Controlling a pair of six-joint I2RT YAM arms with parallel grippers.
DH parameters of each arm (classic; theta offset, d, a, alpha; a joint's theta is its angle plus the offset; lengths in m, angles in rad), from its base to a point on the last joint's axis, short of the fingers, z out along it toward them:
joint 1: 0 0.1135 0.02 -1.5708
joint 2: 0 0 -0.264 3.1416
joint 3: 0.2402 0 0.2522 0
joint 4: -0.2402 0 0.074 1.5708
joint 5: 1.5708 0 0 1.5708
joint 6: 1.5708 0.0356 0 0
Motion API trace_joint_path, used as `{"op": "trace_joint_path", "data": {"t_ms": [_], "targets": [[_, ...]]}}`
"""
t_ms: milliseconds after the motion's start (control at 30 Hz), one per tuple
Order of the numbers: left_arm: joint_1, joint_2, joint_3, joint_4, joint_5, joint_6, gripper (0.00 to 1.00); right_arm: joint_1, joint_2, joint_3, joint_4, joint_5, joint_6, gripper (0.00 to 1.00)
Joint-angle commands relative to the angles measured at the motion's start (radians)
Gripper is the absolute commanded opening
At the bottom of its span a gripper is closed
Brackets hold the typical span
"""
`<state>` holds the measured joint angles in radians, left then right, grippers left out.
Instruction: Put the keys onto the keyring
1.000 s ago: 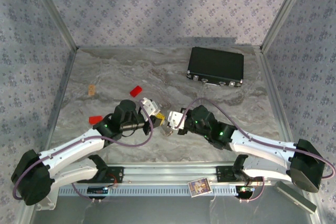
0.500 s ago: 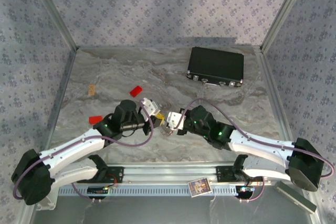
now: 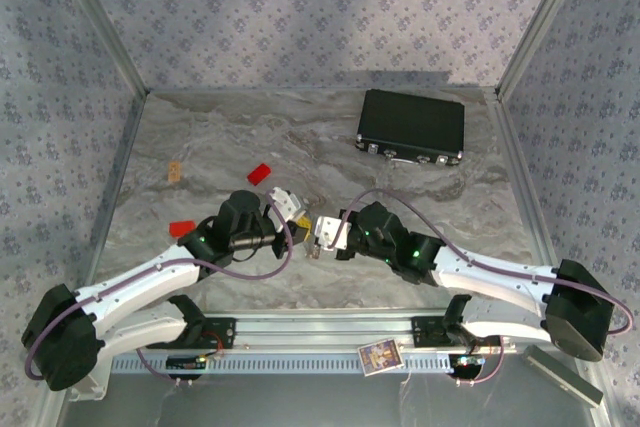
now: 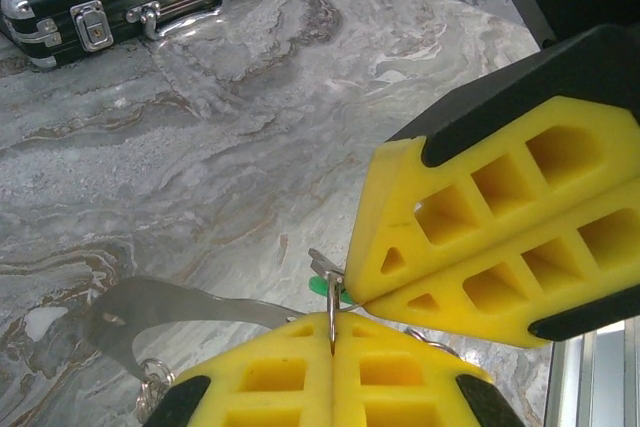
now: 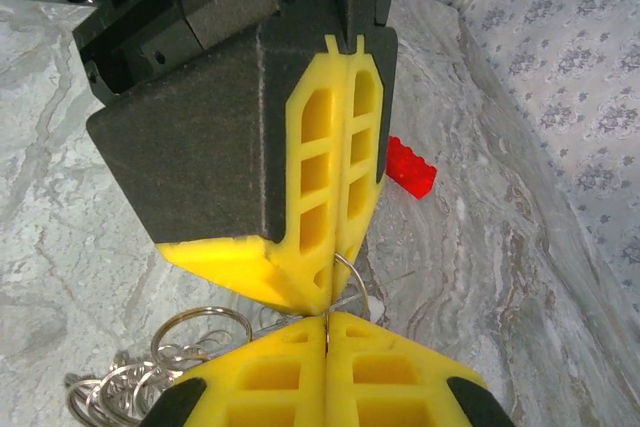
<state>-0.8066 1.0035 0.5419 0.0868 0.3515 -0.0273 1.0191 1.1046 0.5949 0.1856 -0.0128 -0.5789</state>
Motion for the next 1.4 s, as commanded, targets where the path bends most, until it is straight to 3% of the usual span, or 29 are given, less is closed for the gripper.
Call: {"op": "trace_joint_path", "data": {"t_ms": [0, 133, 333, 500, 667, 867, 1033, 1233, 1367], "targets": [[-0.006, -0.017, 0.031, 0.069, 0.017, 0.019, 0.0, -0.001, -0.021, 0.031, -0.095, -0.087, -0.017, 0.06], [-0.006, -0.026, 0.014, 0.096, 0.015, 0.044, 0.0, -0.026, -0.043, 0.03, -0.144, -0.149, 0.0, 0.24], [-0.006, -0.032, -0.009, 0.134, 0.036, 0.104, 0.0, -0.1, -0.113, 0.026, -0.213, -0.241, 0.057, 0.36], [-0.006, -0.044, -0.034, 0.153, 0.069, 0.195, 0.0, -0.212, -0.165, 0.005, -0.171, -0.377, 0.183, 0.33], [-0.005, -0.044, -0.04, 0.167, 0.1, 0.247, 0.0, -0.263, -0.167, -0.008, -0.078, -0.468, 0.27, 0.23], [-0.005, -0.041, -0.037, 0.16, 0.107, 0.257, 0.0, -0.237, -0.12, 0.033, -0.141, -0.473, 0.219, 0.21], [-0.006, -0.046, -0.048, 0.164, 0.118, 0.265, 0.0, -0.23, -0.09, 0.032, -0.089, -0.467, 0.245, 0.25], [-0.006, -0.053, -0.053, 0.166, 0.121, 0.275, 0.0, -0.256, -0.086, 0.042, -0.093, -0.548, 0.266, 0.23], [-0.006, -0.049, -0.041, 0.155, 0.116, 0.255, 0.0, -0.231, -0.095, 0.047, -0.154, -0.506, 0.216, 0.25]]}}
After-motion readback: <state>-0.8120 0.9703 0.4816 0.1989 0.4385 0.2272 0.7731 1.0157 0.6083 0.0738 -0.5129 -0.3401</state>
